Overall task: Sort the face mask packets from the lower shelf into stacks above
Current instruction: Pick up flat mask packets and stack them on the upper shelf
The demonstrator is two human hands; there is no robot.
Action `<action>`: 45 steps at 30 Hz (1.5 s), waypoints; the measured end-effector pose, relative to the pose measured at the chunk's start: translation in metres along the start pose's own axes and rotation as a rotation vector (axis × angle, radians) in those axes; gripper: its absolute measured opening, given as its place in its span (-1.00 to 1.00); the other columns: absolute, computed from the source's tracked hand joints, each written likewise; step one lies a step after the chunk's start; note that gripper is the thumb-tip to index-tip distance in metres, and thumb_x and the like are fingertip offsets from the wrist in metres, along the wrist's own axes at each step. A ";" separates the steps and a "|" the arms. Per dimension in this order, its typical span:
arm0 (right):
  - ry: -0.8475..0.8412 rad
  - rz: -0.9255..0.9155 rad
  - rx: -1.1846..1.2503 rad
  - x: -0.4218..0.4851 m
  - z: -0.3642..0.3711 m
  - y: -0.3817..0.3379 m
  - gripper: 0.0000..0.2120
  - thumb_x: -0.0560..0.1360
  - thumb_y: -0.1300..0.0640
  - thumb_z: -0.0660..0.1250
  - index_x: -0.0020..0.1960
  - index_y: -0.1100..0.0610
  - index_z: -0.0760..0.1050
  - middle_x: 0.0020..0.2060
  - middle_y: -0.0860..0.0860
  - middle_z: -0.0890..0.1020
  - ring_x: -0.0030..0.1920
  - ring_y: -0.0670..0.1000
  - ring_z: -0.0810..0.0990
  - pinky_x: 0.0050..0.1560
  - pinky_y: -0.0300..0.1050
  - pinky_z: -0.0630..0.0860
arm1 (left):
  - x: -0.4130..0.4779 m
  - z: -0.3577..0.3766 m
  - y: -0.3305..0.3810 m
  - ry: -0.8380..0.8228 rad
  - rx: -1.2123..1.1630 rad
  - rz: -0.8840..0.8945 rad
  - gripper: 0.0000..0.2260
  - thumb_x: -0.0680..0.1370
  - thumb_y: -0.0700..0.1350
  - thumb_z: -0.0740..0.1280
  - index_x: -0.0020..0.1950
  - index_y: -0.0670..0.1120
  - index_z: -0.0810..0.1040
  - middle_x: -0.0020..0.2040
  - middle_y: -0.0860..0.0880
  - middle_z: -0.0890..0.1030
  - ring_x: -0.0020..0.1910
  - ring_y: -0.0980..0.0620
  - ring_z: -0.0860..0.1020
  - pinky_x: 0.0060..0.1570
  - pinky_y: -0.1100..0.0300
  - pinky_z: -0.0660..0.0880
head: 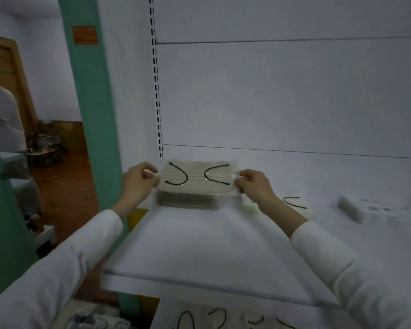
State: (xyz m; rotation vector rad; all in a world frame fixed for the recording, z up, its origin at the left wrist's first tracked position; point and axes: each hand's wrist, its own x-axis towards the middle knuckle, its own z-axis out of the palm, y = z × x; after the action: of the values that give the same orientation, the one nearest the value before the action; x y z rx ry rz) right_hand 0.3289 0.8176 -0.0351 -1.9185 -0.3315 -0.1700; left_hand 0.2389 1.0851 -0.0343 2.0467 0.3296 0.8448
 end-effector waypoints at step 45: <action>-0.016 -0.363 -0.706 0.007 0.034 0.005 -0.67 0.55 0.11 0.22 0.30 0.12 0.45 0.34 0.06 0.46 0.34 0.15 0.33 0.28 -0.06 0.28 | 0.005 0.019 -0.009 -0.279 0.323 0.303 -0.78 0.55 -0.19 0.26 0.15 -0.22 0.55 0.12 -0.16 0.57 0.12 -0.10 0.50 0.06 0.21 0.37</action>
State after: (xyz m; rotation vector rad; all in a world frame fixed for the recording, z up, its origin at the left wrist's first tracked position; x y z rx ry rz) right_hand 0.3354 0.8486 -0.0503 -2.5369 -0.6991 -0.5726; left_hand 0.2566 1.0808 -0.0464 2.5253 -0.0028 0.7020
